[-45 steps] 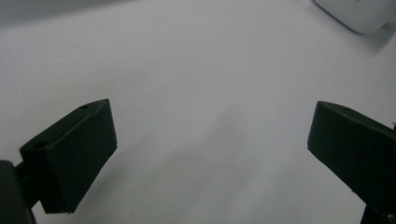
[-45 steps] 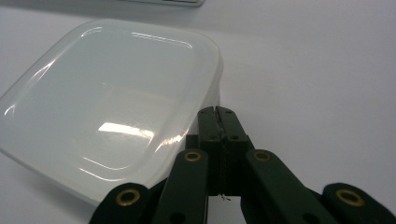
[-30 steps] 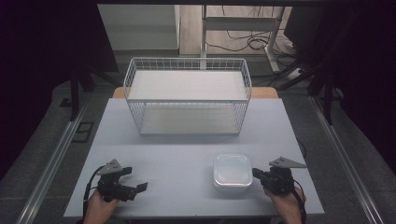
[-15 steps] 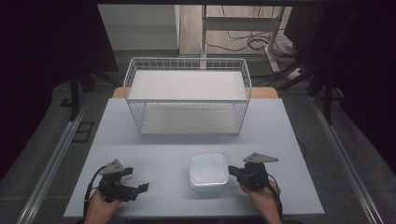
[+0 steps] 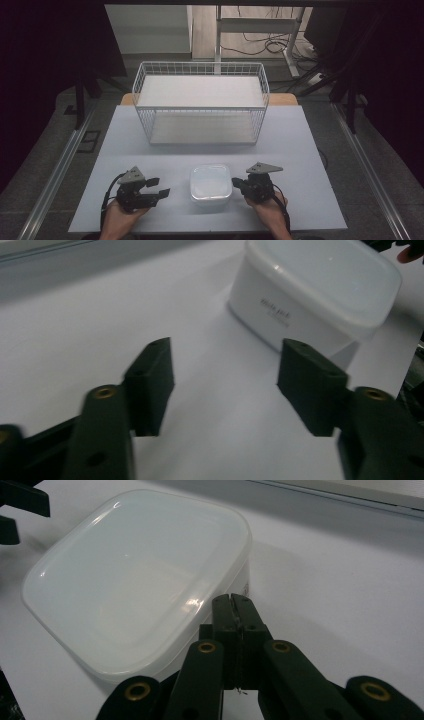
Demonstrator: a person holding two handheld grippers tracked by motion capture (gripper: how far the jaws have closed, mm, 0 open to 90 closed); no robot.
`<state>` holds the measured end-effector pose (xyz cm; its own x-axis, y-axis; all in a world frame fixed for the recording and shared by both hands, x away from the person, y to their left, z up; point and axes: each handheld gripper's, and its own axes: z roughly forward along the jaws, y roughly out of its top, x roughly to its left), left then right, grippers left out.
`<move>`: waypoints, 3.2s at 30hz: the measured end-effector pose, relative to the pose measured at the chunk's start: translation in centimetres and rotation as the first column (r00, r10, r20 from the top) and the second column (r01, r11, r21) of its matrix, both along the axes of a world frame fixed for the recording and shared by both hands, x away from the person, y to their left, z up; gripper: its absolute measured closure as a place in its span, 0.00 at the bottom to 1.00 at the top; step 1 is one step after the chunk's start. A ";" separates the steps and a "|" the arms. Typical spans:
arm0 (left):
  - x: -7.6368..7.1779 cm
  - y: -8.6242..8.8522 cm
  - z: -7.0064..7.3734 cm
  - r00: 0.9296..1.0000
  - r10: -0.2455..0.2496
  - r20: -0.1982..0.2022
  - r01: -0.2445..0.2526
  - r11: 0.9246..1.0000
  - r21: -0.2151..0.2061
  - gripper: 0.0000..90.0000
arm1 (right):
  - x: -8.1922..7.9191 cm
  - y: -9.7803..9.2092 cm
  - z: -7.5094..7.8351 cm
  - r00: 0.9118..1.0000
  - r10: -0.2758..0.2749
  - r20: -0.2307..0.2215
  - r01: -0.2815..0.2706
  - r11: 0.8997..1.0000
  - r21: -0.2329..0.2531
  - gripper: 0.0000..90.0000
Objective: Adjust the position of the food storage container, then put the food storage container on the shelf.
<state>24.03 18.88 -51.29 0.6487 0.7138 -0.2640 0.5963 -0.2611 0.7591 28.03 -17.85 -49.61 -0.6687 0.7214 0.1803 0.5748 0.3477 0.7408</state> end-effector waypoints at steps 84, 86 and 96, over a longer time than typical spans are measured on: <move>4.4 -5.2 0.0 0.970 -0.210 -0.119 0.197 0.974 -0.108 0.20 | 2.6 2.9 0.0 0.969 0.203 -0.142 -0.195 0.978 0.068 0.15; 4.3 -5.2 0.1 0.970 -0.209 -0.125 0.197 0.975 -0.103 0.23 | 2.5 3.0 0.1 0.966 0.209 -0.150 -0.200 0.977 0.076 0.19; 2.9 -3.8 1.0 0.972 -0.175 -0.159 0.153 0.978 -0.143 0.60 | 1.5 1.4 1.5 0.964 0.096 -0.246 -0.068 0.990 0.121 0.64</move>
<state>26.91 15.09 -50.25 0.6919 0.5543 -0.4626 0.6762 -0.2728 0.6844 29.51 -16.46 -48.12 -0.6478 0.6323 0.4250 0.7200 0.3256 0.6129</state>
